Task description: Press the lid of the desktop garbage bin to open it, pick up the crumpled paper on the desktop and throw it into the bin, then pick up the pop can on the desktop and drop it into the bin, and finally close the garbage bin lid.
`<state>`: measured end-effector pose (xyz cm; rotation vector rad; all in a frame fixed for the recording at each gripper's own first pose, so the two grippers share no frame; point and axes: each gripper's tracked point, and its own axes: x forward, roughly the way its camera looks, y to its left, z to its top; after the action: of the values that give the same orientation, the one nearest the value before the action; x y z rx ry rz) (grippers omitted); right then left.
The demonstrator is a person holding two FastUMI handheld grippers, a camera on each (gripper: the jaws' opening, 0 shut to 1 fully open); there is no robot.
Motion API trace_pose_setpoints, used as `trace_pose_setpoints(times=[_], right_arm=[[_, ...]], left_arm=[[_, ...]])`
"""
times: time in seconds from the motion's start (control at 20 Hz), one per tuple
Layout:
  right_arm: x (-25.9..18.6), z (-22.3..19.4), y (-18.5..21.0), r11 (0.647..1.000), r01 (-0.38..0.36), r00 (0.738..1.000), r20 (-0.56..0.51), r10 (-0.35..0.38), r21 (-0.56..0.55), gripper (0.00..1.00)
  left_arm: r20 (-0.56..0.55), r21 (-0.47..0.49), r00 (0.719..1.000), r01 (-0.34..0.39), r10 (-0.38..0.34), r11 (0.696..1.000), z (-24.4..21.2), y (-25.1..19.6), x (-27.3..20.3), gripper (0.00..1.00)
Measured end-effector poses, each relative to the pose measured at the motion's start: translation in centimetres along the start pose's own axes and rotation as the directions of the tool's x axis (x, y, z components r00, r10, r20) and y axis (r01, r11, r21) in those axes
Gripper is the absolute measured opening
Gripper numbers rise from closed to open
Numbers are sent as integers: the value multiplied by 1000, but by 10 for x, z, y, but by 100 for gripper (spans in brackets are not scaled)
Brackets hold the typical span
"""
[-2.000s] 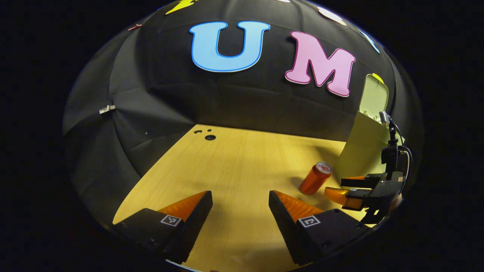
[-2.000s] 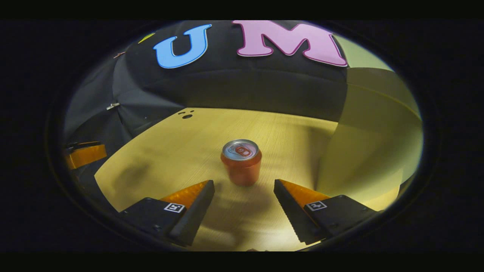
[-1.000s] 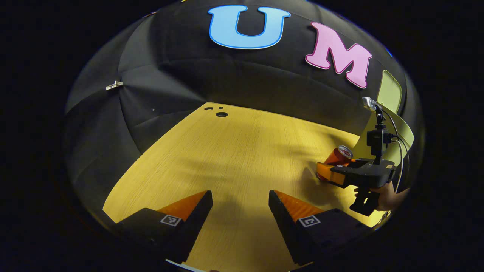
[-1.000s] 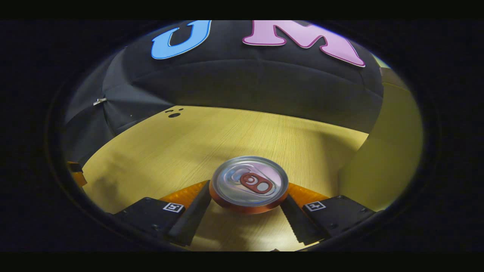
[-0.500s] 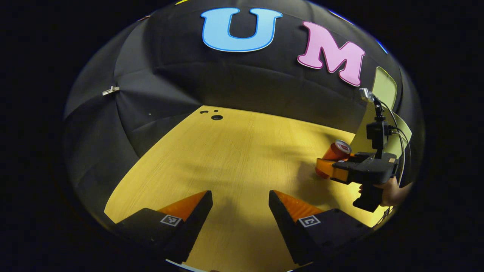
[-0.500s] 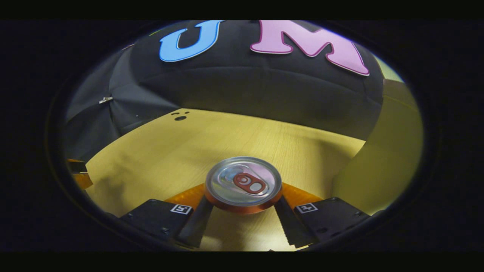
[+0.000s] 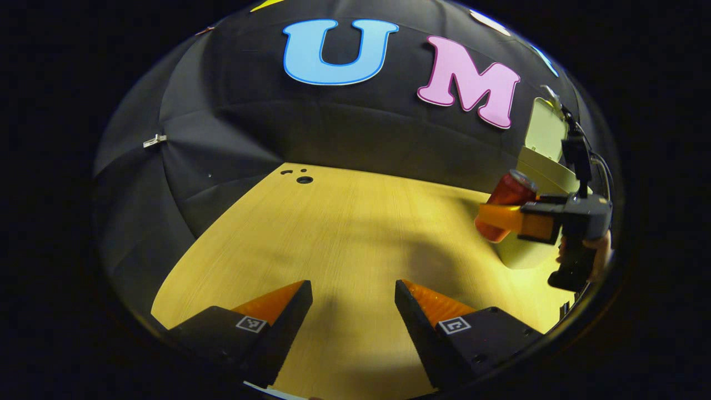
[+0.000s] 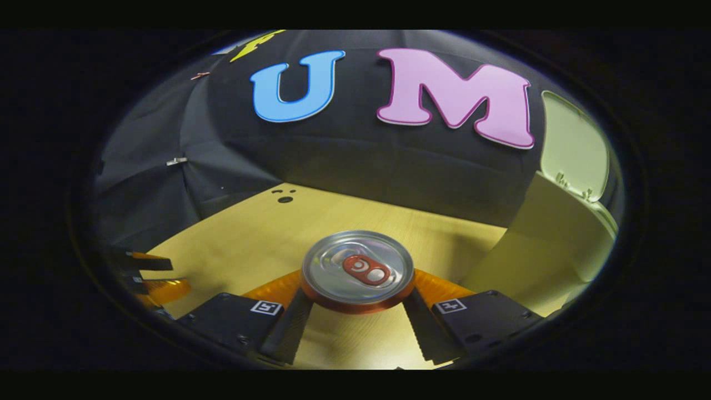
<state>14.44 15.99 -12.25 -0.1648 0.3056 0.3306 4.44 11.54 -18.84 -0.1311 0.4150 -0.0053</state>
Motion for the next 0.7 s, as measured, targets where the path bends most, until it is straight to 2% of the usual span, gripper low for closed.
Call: trace_pose_setpoints(times=[0.4, 0.5, 0.55, 0.6, 0.7], right_arm=[[-63, 83, -29, 998, 28, 992, 119, -34, 48, 84], [-75, 100, -43, 997, 47, 987, 149, -57, 69, 83], [-83, 108, -52, 995, 63, 984, 164, -74, 73, 83], [-89, 112, -60, 994, 77, 981, 174, -90, 79, 83], [-102, 122, -77, 990, 109, 972, 200, -125, 88, 83]], left_arm=[[7, 12, 998, 56, -56, 998, 4, -19, 0, 96], [12, 28, 998, 66, -66, 997, 7, -24, -1, 96], [12, 34, 998, 65, -66, 997, 8, -28, -1, 92], [12, 44, 997, 74, -75, 996, 9, -31, 0, 96], [14, 63, 995, 100, -101, 993, 10, -41, -1, 96]])
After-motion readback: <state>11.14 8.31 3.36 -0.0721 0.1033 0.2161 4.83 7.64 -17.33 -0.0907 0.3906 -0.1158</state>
